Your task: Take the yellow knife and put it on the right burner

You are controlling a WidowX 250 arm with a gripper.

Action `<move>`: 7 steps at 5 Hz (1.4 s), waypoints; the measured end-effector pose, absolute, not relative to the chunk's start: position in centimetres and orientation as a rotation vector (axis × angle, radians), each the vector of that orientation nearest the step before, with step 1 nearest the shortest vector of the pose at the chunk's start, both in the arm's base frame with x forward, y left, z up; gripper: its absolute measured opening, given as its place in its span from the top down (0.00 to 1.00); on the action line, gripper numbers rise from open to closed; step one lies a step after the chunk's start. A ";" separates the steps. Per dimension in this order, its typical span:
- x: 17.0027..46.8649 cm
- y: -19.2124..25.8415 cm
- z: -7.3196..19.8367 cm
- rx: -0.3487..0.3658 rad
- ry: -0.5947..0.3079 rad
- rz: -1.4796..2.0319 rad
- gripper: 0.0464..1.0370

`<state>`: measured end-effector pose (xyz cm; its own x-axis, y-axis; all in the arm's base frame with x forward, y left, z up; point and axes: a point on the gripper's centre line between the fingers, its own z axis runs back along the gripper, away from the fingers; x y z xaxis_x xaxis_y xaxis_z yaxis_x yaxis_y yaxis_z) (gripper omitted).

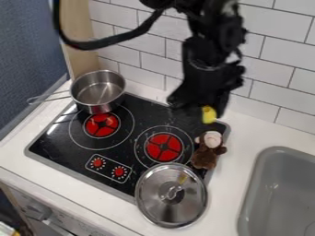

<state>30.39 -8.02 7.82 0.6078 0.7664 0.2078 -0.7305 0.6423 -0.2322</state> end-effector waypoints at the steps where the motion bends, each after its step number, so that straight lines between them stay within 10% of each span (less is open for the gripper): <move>1: 30.0 -11.3 7.1 -0.149 -0.284 0.754 0.61; 7: 27.6 -12.0 0.2 -0.225 0.018 0.858 0.61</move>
